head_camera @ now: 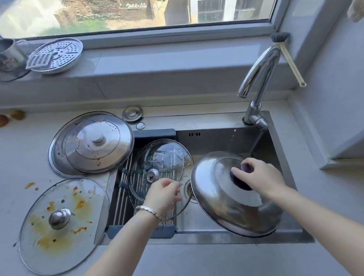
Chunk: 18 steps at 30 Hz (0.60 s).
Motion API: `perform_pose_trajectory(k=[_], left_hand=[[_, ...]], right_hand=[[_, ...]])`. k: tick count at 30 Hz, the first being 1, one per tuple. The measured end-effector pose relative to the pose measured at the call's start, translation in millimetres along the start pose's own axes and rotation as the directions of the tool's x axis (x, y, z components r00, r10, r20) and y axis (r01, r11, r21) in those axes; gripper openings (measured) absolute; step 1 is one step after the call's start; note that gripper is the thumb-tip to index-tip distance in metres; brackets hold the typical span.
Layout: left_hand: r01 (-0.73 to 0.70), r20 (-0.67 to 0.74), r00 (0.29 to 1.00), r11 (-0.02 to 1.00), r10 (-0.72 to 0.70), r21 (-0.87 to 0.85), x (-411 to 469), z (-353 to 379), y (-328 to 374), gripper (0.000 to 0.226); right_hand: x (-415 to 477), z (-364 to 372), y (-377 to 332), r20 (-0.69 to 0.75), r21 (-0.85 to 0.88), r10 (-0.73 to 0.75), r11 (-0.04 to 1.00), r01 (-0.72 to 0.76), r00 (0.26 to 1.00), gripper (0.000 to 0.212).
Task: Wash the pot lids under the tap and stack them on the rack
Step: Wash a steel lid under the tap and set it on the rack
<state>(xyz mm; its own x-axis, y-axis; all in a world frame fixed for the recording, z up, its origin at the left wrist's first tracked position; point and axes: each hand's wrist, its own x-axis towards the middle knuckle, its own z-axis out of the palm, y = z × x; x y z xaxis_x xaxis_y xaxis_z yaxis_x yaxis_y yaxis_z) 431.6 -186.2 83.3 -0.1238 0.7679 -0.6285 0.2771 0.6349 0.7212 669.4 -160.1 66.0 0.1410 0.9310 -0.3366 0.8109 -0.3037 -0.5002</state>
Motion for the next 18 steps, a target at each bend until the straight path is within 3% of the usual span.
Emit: perform_pose_trajectory(k=[3, 6, 12, 18], left_hand=[[-0.024, -0.048, 0.998, 0.998, 0.027, 0.056, 4, -25, -9, 0.013], [-0.018, -0.11, 0.994, 0.998, 0.025, 0.059, 9, -54, -21, 0.013], [0.021, -0.169, 0.985, 1.0, -0.022, -0.006, 20, -102, -50, 0.015], [0.029, -0.146, 0.989, 1.0, -0.028, 0.006, 28, -128, -67, 0.019]], right_hand=[[2, 4, -37, -0.093, -0.103, -0.163, 0.983, 0.153, 0.982, 0.023], [10, 10, -85, -0.079, -0.229, -0.312, 0.93, 0.288, 0.947, 0.025], [43, 65, -159, 0.06, -0.365, -0.353, 0.863, 0.349, 0.934, 0.024], [68, 131, -203, 0.103, -0.469, -0.381, 0.796, 0.383, 0.919, 0.036]])
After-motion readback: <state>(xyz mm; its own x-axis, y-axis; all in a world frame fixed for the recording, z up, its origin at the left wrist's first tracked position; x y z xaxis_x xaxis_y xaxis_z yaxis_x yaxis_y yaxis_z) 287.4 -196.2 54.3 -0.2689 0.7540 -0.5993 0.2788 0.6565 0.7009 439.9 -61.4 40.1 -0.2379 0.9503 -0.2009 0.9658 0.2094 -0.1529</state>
